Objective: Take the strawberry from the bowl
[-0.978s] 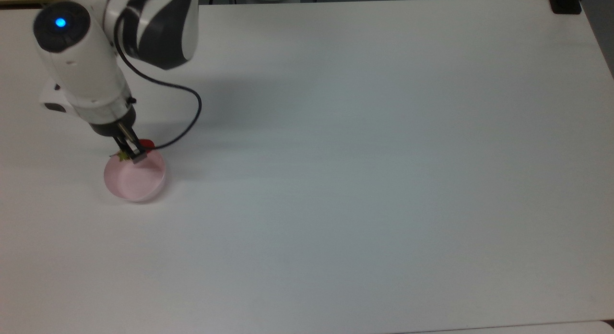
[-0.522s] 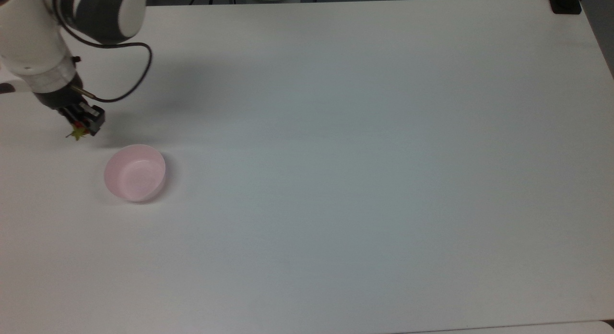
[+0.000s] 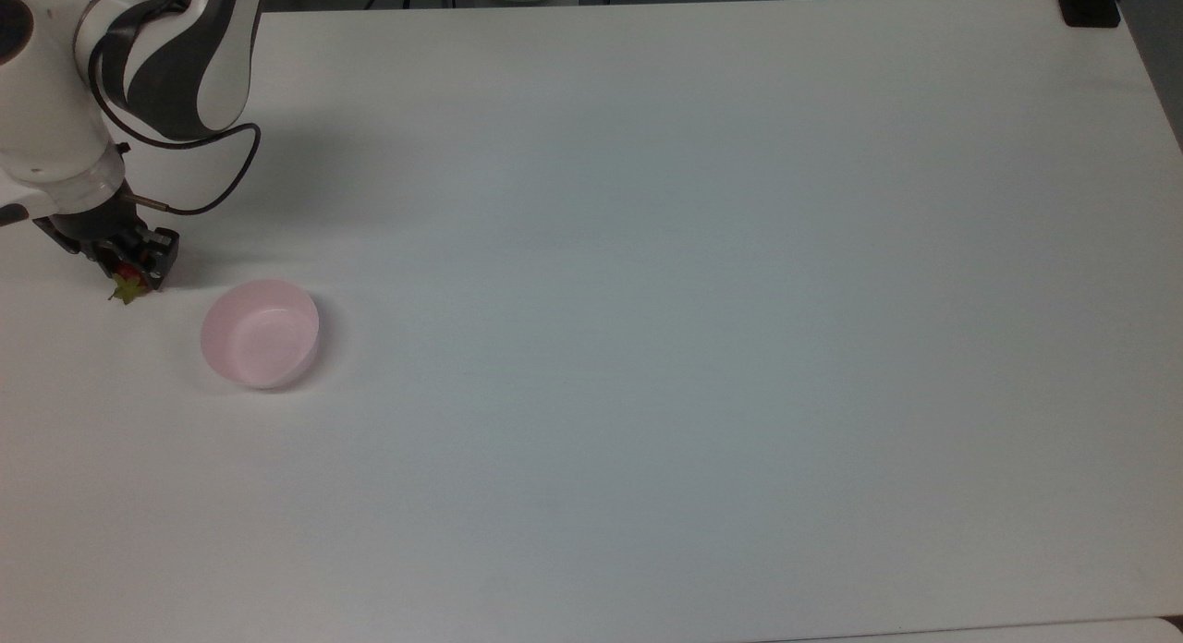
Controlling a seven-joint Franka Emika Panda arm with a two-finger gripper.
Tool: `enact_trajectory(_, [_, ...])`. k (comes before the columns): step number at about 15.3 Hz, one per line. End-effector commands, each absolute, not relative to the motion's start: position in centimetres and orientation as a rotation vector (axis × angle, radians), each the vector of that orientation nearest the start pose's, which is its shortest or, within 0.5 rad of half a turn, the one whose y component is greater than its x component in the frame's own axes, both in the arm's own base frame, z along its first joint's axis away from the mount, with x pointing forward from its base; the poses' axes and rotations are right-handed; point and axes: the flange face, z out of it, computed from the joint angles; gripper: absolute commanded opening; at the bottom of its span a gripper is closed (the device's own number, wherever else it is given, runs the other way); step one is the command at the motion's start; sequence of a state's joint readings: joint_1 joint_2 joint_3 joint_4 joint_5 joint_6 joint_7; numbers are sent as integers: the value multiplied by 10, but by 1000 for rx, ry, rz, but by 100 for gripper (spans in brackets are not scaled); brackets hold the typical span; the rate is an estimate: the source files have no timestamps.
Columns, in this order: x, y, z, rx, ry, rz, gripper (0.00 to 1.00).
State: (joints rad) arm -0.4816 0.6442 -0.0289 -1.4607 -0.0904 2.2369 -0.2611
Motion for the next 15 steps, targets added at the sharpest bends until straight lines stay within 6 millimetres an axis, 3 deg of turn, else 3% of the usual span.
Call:
enact_trajectory(1, [629, -363, 331, -3264, 316, -167, 100])
enact_trajectory(4, [626, -350, 375, -3250, 320, -138, 100])
enact_trajectory(7, [628, -304, 438, -3235, 297, -128, 100])
enact_trajectory(9, [630, -257, 478, -3217, 332, -111, 100])
enact_trajectory(11, [631, -196, 512, -3214, 316, -80, 100])
enact_trajectory(15, [629, -75, 543, -3219, 392, 3, 100])
